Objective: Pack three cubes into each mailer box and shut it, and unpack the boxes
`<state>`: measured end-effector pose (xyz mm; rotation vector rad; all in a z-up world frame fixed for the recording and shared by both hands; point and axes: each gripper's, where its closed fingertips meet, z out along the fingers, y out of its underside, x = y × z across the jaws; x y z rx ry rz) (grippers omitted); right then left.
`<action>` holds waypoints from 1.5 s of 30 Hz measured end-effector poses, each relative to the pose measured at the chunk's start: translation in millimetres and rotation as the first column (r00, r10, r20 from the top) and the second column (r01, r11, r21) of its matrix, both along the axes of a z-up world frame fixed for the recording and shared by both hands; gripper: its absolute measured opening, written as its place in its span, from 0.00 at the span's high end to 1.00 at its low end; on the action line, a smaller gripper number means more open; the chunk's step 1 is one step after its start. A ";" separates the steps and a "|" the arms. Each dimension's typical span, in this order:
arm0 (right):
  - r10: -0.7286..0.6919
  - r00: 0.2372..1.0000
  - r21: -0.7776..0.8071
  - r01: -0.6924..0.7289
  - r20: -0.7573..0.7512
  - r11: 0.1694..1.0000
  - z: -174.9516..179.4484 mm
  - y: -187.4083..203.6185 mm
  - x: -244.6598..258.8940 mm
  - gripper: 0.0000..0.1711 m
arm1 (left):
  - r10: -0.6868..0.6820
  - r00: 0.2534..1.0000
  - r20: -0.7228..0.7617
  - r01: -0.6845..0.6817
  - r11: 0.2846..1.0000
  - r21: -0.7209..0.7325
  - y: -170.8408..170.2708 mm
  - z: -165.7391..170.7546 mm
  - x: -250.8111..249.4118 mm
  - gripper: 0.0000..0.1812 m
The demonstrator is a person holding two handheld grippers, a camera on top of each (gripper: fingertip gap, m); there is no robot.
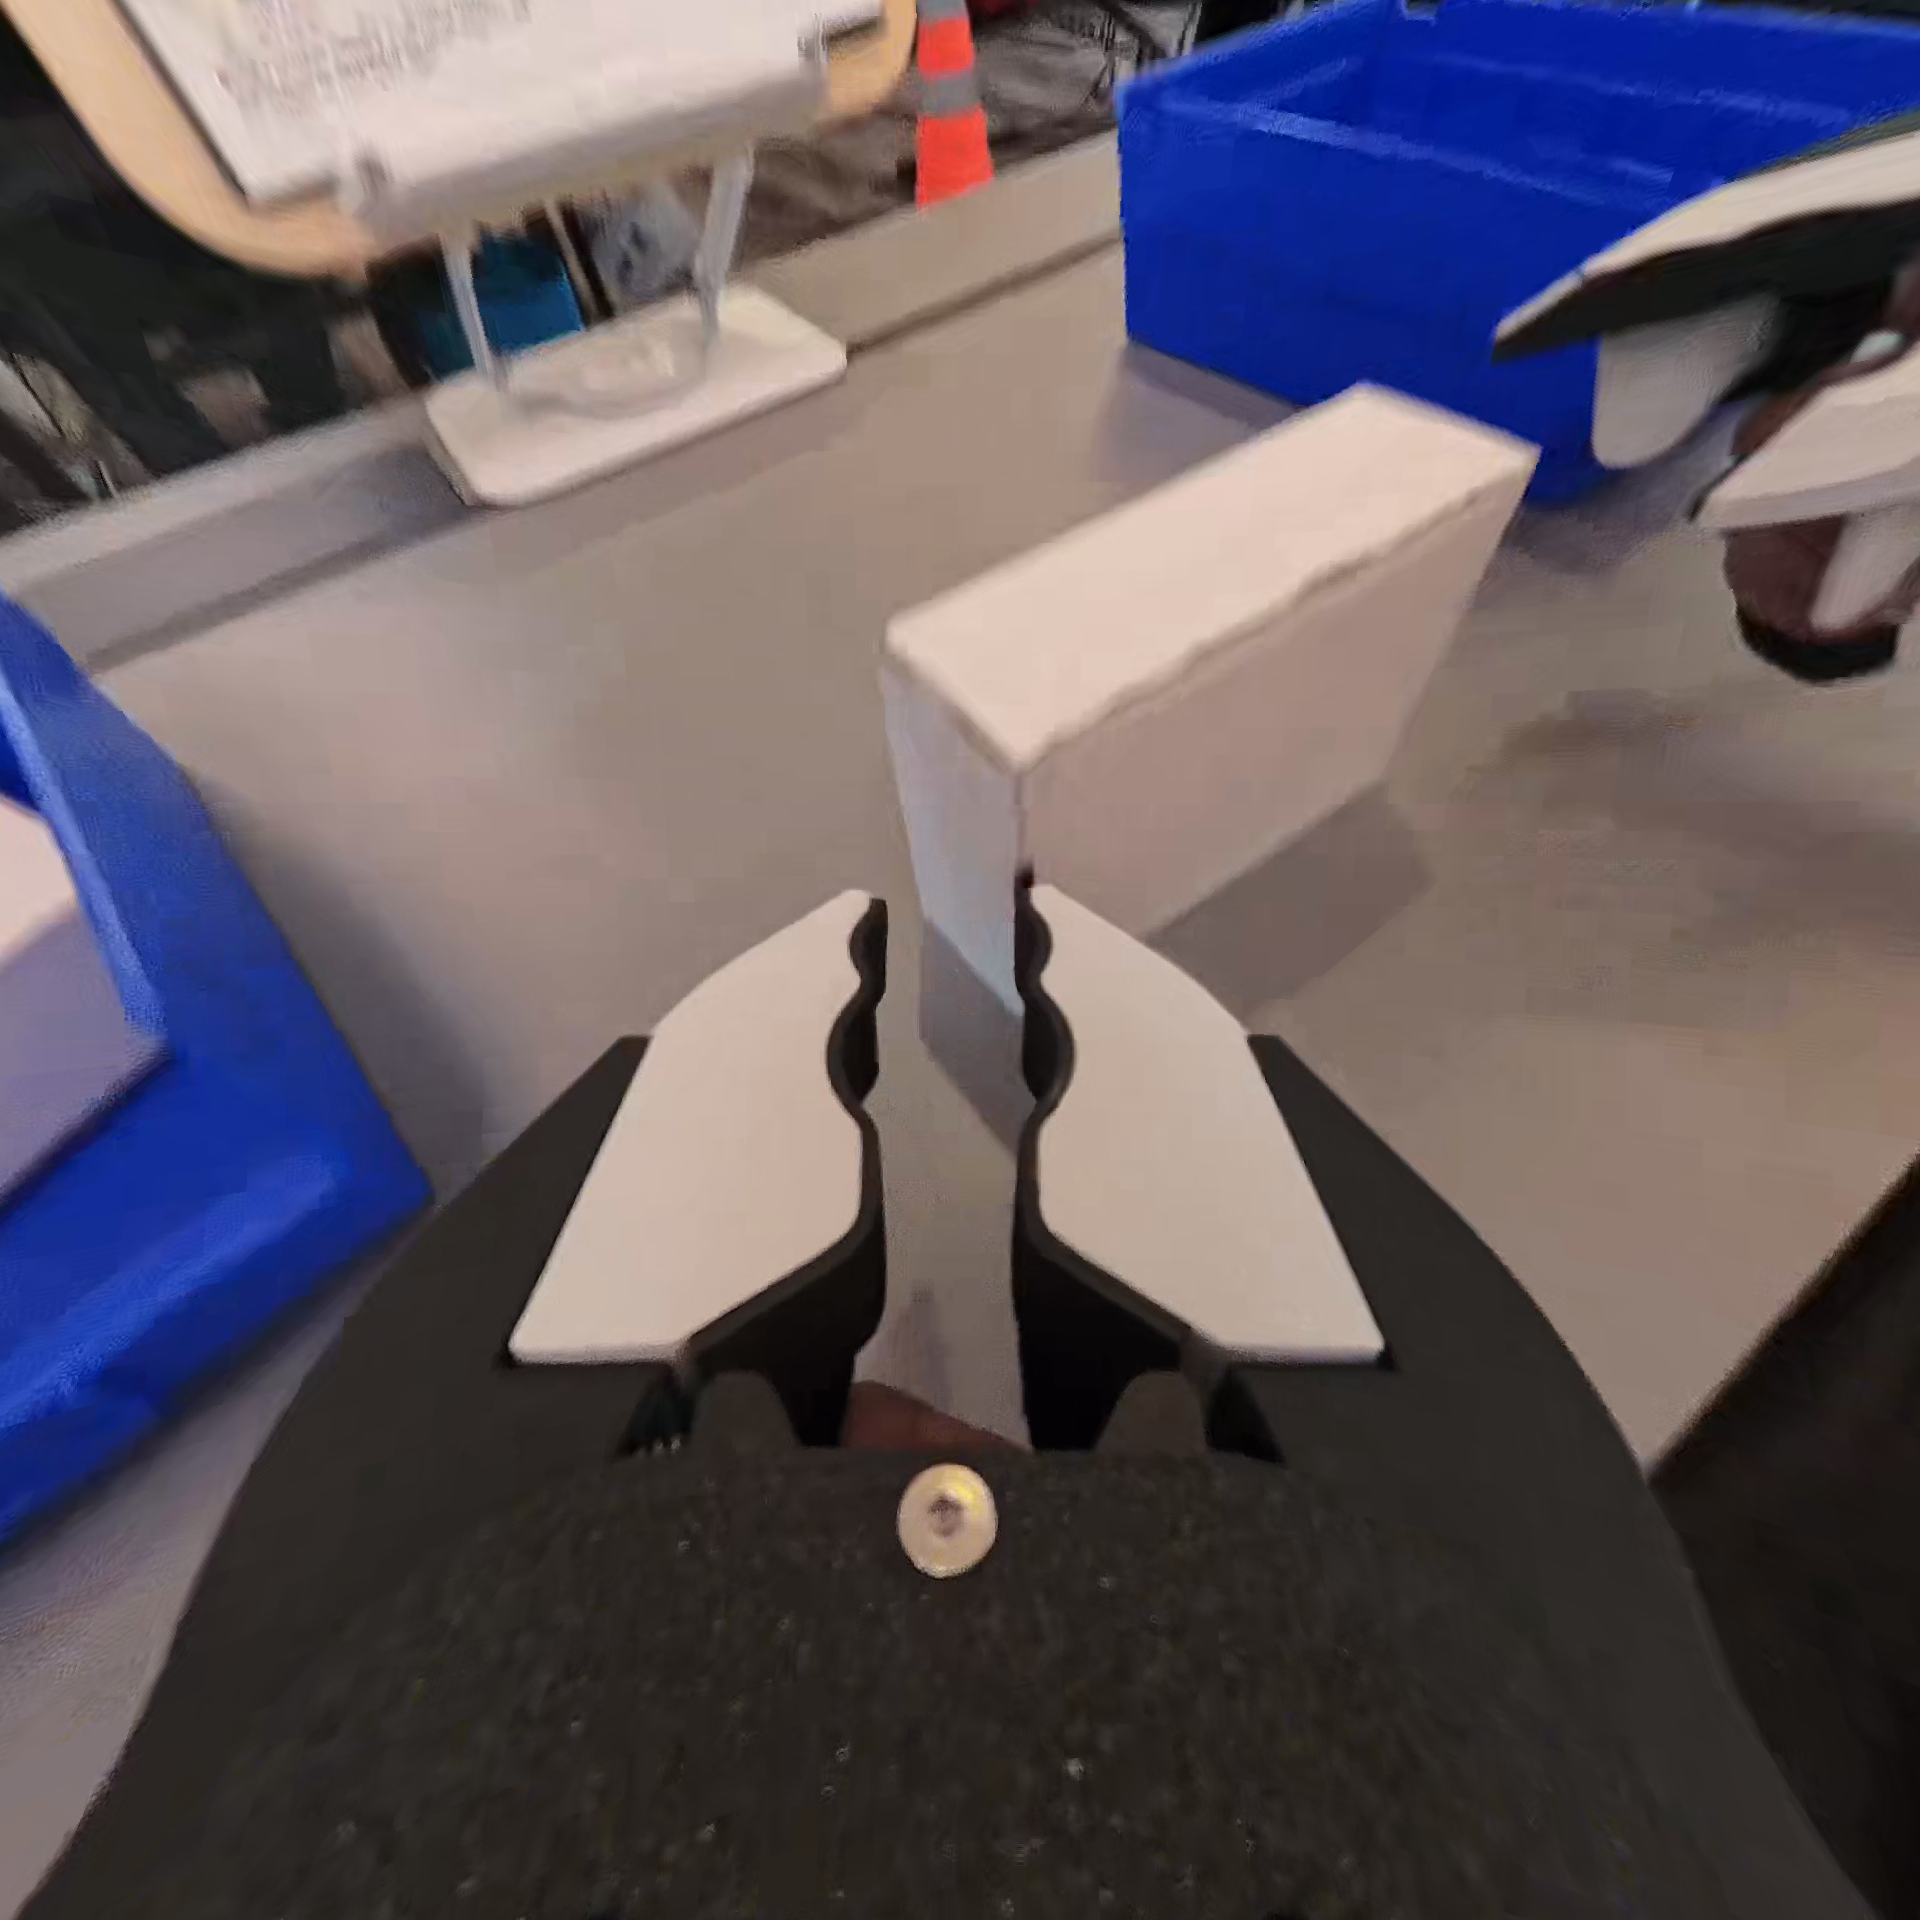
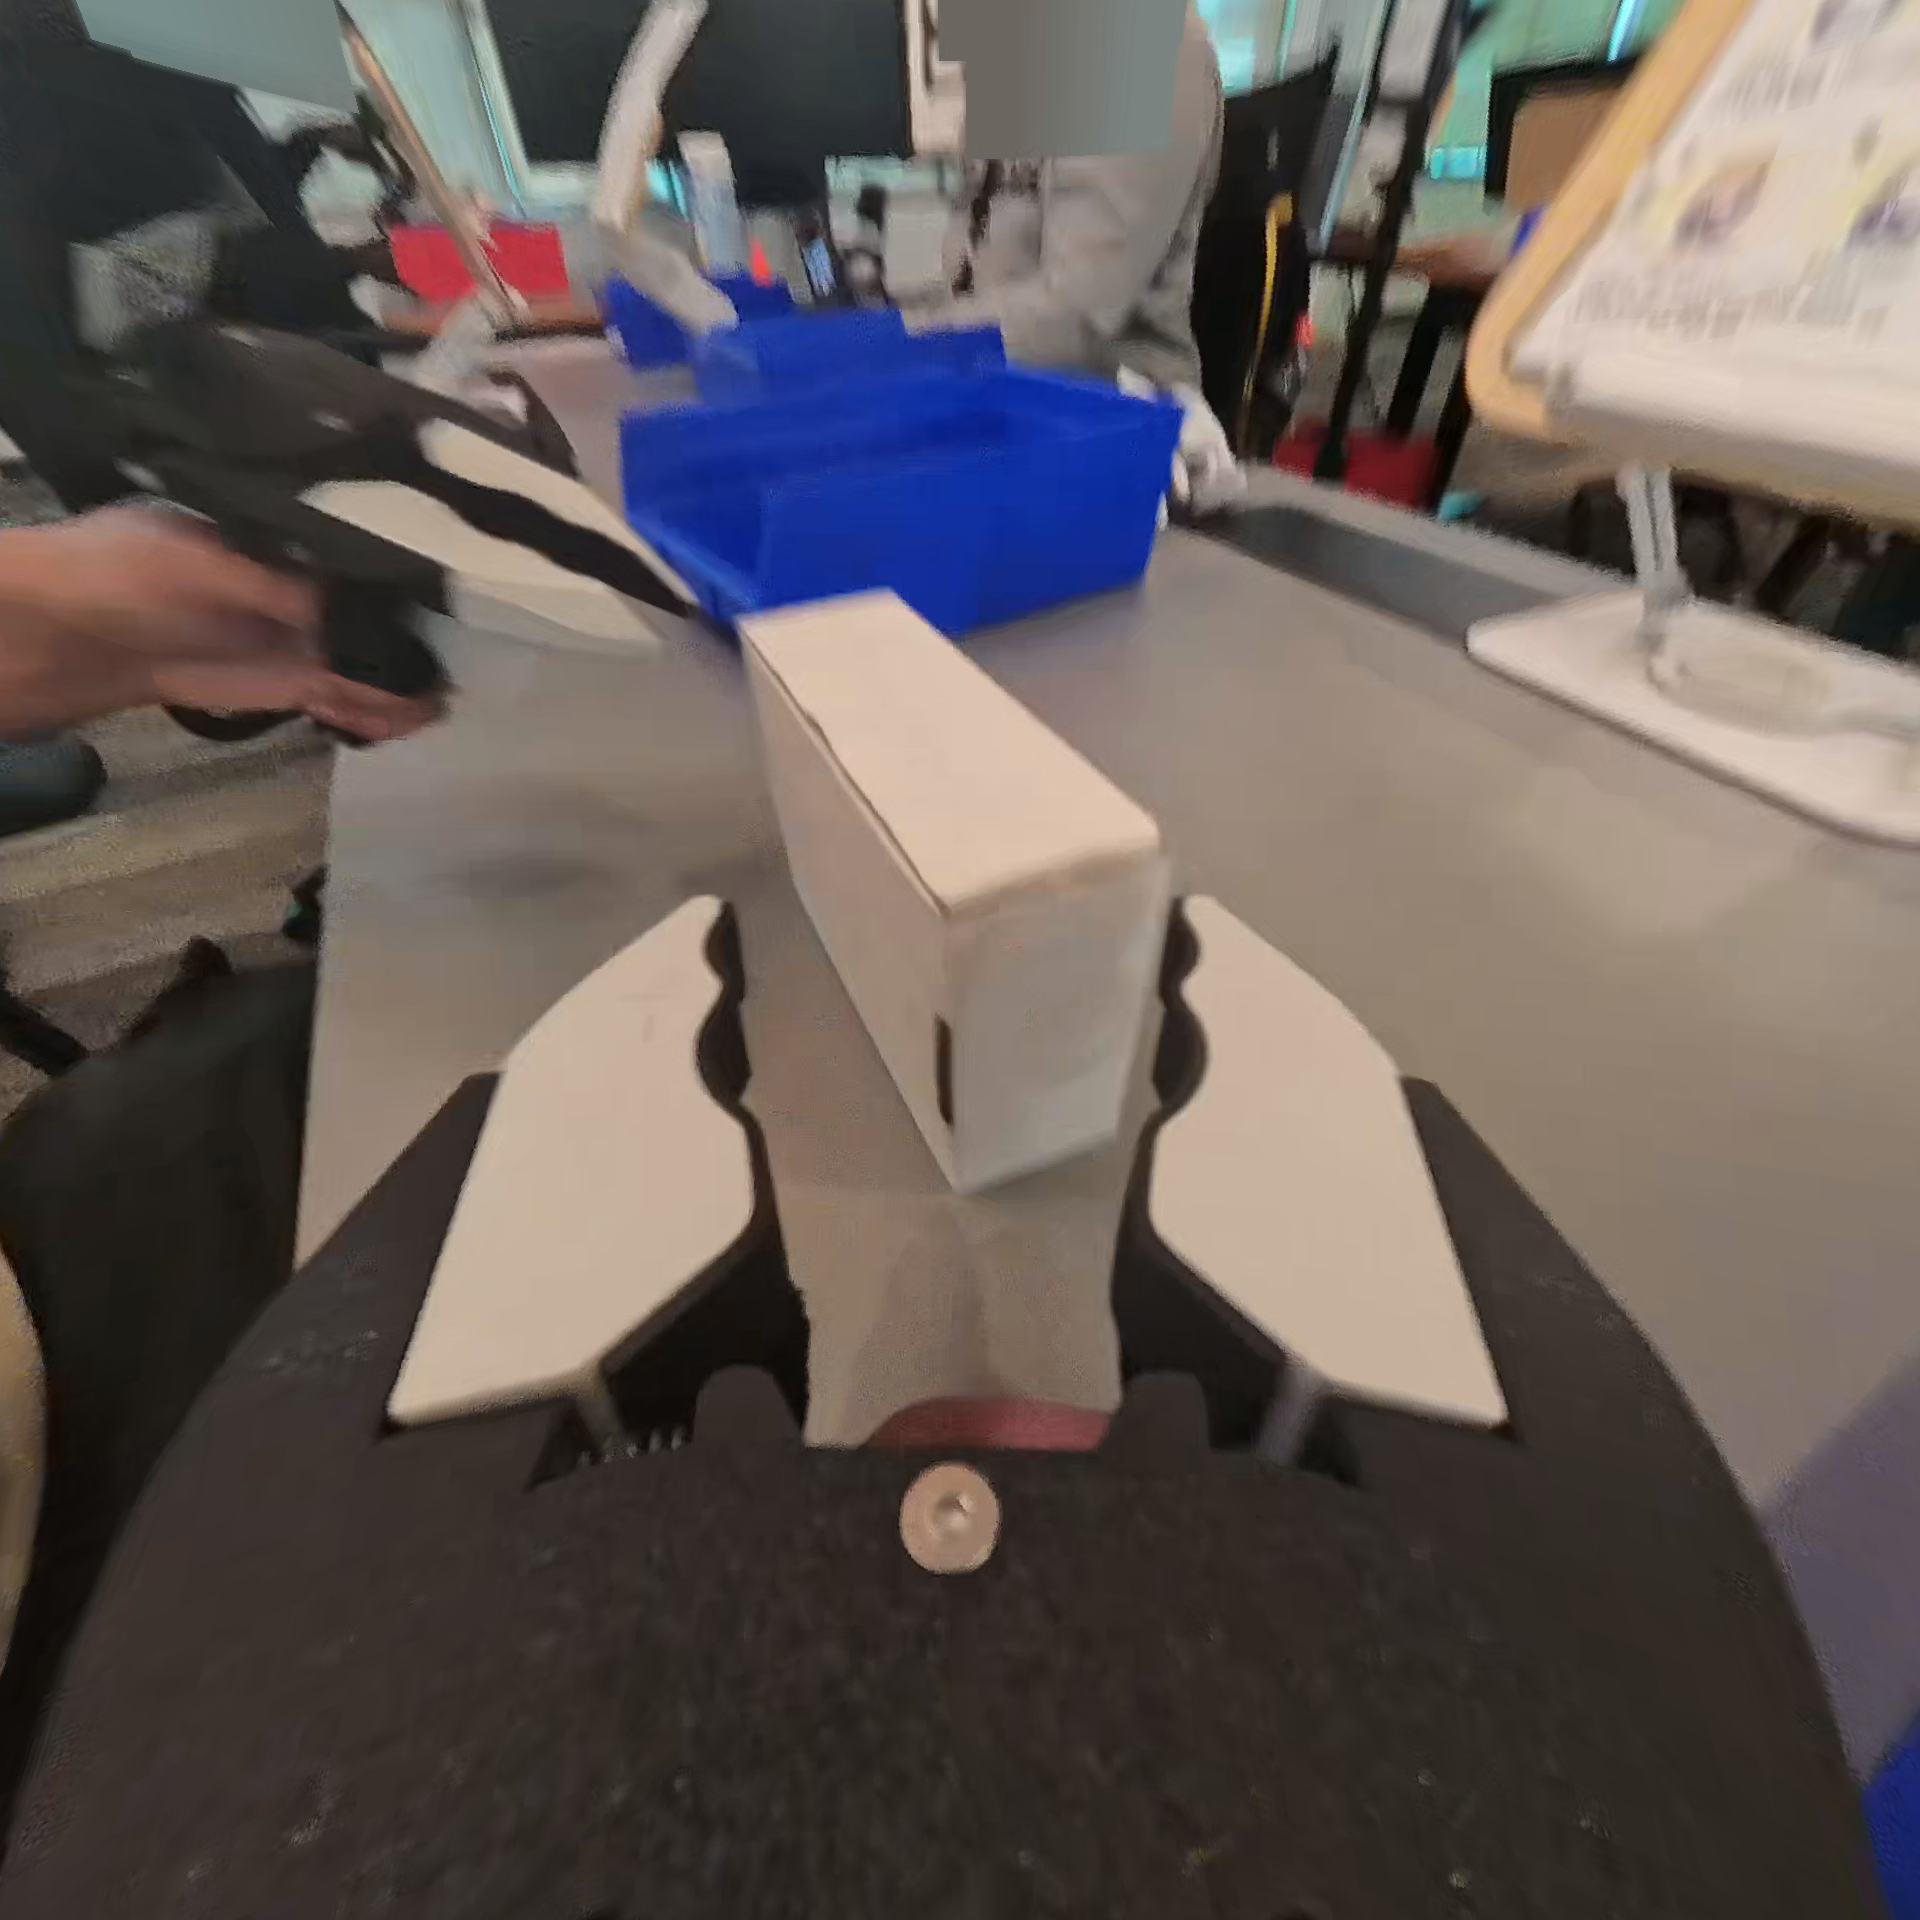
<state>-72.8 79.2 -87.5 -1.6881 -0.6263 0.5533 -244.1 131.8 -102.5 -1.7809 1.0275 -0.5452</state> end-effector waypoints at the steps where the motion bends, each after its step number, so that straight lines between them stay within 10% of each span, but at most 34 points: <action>1: 0.009 1.000 -0.047 -0.009 -0.006 0.999 -11.5 0.8 3.8 0.54 | 0.013 1.000 0.001 -0.013 0.999 -0.032 -6.3 -12.0 -10.8 0.87; 12: 0.153 0.985 -0.098 -0.146 0.077 0.985 -36.8 51.9 -35.2 0.56 | -0.004 1.000 -0.023 0.004 0.999 -0.034 -28.0 -35.6 -23.9 0.90; 17: 0.097 0.936 0.044 -0.119 0.339 0.992 -14.9 35.5 -32.7 0.57 | 0.046 0.997 -0.064 -0.044 0.998 0.045 -18.4 -33.8 -40.0 0.93; 23: -0.234 0.571 0.337 -0.080 0.787 0.938 67.1 6.3 40.4 0.57 | 0.064 0.995 -0.082 -0.061 0.997 0.039 -18.0 -37.6 -45.1 0.93; 28: -0.412 0.242 0.420 0.022 0.878 0.907 128.3 5.6 163.3 0.57 | 0.043 0.990 -0.131 -0.030 0.994 0.102 -21.6 -38.5 -35.4 0.94; 34: -0.369 0.048 0.366 0.061 0.928 0.929 77.1 51.8 271.0 0.57 | 0.029 0.993 -0.114 -0.018 0.995 0.097 -27.4 -35.9 -20.7 0.93; 45: -0.310 0.002 0.310 -0.014 0.951 0.951 -9.9 98.0 315.7 0.57 | 0.060 0.992 -0.113 -0.053 0.997 0.060 -19.2 -42.4 -25.1 0.93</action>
